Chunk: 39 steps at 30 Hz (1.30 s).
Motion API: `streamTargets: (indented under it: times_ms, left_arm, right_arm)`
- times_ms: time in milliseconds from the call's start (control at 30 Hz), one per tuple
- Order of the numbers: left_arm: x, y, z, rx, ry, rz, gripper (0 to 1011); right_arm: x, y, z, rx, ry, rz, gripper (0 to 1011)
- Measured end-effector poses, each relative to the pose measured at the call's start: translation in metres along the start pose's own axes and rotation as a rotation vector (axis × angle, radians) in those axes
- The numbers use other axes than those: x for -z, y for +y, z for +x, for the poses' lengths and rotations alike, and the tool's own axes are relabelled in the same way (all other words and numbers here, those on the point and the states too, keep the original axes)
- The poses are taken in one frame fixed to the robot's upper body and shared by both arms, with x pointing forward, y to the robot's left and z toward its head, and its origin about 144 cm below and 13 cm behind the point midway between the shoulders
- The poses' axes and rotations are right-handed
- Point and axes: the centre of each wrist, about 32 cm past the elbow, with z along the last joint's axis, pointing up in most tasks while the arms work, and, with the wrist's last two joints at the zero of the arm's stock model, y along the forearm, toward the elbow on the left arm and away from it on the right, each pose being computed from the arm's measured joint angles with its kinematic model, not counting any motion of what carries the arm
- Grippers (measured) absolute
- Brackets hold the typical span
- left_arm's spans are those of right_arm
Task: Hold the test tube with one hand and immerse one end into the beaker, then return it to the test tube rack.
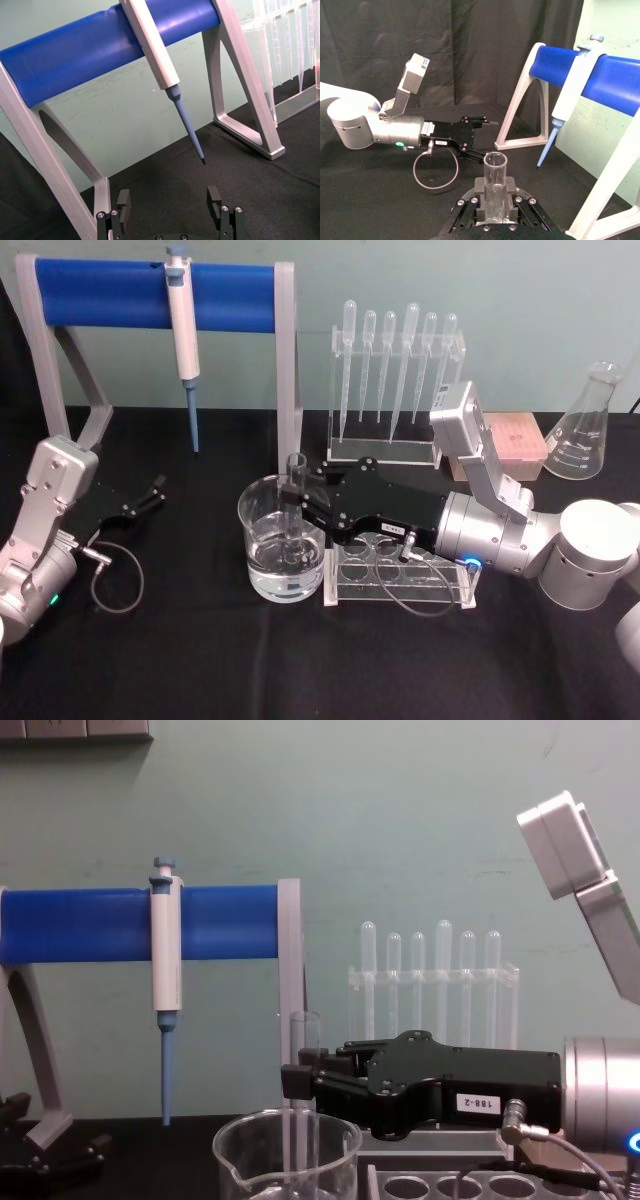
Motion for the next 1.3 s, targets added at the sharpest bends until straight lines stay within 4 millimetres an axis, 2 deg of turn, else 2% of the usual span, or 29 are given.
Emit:
streamTargets:
  times_ms: [1300]
  left_arm:
    - [0.0,0.0,0.0,0.0,0.0,0.0,1000]
  right_arm:
    - [0.0,0.0,0.0,0.0,0.0,0.0,242]
